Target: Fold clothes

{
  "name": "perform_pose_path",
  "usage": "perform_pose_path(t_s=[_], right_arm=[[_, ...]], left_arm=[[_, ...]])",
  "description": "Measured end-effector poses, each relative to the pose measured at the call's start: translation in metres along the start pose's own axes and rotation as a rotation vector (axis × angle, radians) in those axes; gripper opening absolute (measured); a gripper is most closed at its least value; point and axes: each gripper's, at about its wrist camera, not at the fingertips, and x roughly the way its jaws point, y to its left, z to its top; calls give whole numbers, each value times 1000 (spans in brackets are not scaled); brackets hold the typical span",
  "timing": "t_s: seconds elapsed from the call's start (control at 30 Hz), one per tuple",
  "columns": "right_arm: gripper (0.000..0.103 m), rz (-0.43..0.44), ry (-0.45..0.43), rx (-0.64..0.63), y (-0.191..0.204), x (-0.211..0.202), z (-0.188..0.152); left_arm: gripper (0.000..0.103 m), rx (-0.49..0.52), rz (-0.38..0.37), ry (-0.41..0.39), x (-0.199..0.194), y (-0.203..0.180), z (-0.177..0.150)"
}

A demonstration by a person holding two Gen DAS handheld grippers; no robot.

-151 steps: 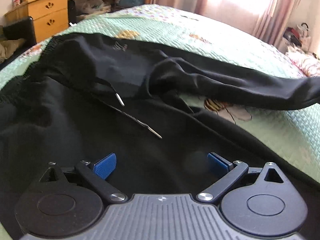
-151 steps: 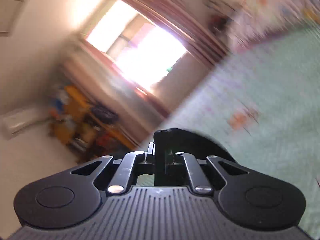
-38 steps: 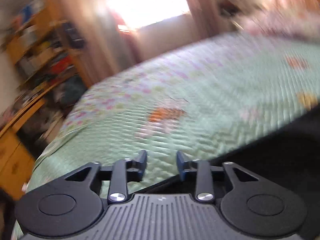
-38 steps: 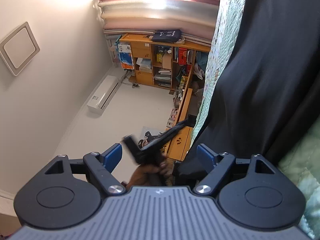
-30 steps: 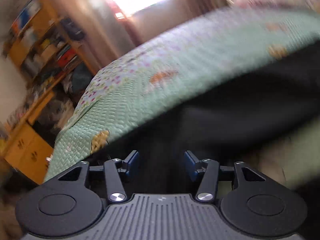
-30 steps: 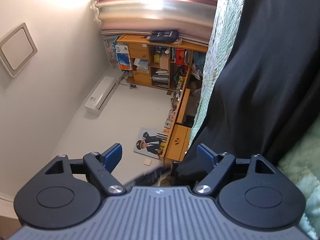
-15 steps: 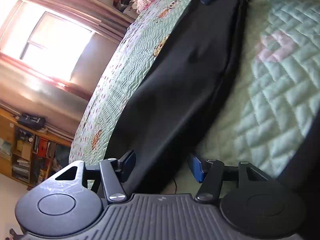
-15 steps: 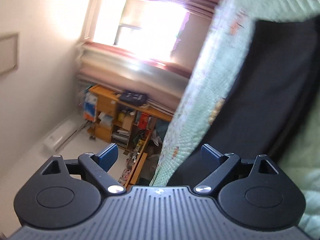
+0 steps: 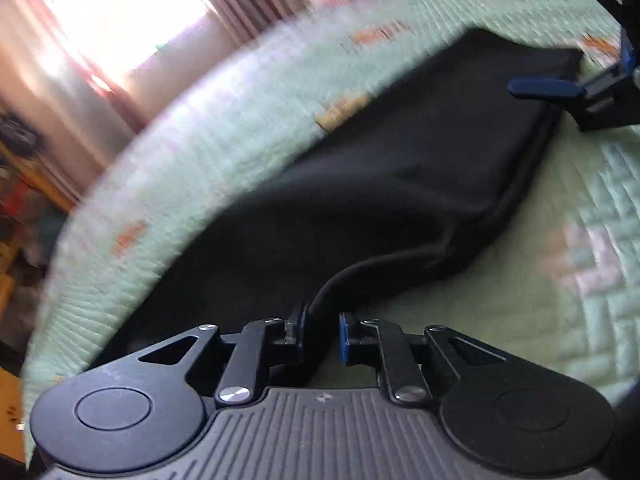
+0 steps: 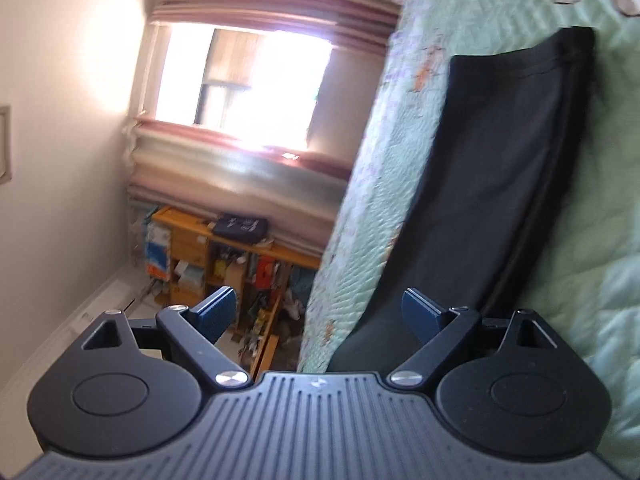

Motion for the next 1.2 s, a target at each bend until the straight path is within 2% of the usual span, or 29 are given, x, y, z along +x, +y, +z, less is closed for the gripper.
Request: perform_pose_path(t_s=[0.07, 0.13, 0.2, 0.23, 0.3, 0.37, 0.4, 0.47, 0.53, 0.57, 0.63, 0.67, 0.7, 0.73, 0.77, 0.8, 0.9, 1.0, 1.03, 1.07, 1.1, 1.17, 1.2], right_arm=[[90, -1, -4, 40, -9, 0, 3], [90, 28, -10, 61, -11, -1, 5], [90, 34, 7, 40, -7, 0, 4], [91, 49, 29, 29, -4, 3, 3], [91, 95, 85, 7, 5, 9, -1], [91, 122, 150, -40, 16, 16, -6], [91, 93, 176, -91, 24, 19, -9], [91, 11, 223, -191, 38, 24, -13], [91, -88, 270, -265, 46, 31, -17], [91, -138, 297, -299, 48, 35, -18], [91, -249, 353, -445, 53, 41, -24], [86, -304, 377, -519, 55, 44, -28], [66, -356, 368, -598, 56, 46, -31], [52, -427, 329, -646, 55, 45, -33], [20, -494, 291, -690, 53, 44, -34], [0, -534, 261, -704, 49, 44, -30], [0, -604, 125, -712, 46, 37, -19], [0, -664, -8, -710, 43, 29, -7], [3, -624, -22, -659, 41, 24, -2], [7, -585, -37, -608, 39, 18, 2], [7, -544, -49, -564, 38, 12, 7], [8, -449, -49, -554, 51, 3, 8], [10, -406, -45, -549, 57, -1, 9]], left_arm=[[28, -8, -27, -12, -4, 3, -3], [49, -33, -73, -39, -11, 4, -1], [66, -58, -130, -98, -24, 2, 5], [73, -70, -157, -127, -31, 1, 8], [76, -89, -146, -146, -29, 3, 19], [75, -107, -136, -165, -27, 5, 31], [74, -117, -130, -172, -26, 6, 36], [63, -178, -131, -76, 2, 13, 48], [34, -286, -188, 44, 36, 21, 49], [33, -335, -209, 83, 52, 24, 48], [33, -402, -201, 36, 65, 25, 49], [33, -413, -189, 25, 73, 25, 56], [32, -421, -175, 14, 79, 23, 63], [30, -418, -159, 5, 86, 21, 72], [30, -400, -139, -6, 94, 17, 81], [30, -383, -114, -17, 98, 13, 95], [30, -402, -60, -48, 108, 7, 114], [33, -475, -54, -69, 109, 9, 117], [36, -502, -59, -71, 105, 10, 116], [39, -509, -88, -77, 97, 10, 112], [43, -491, -126, -94, 87, 7, 108], [48, -400, -181, -132, 67, -11, 104], [56, -354, -208, -150, 57, -21, 102]])
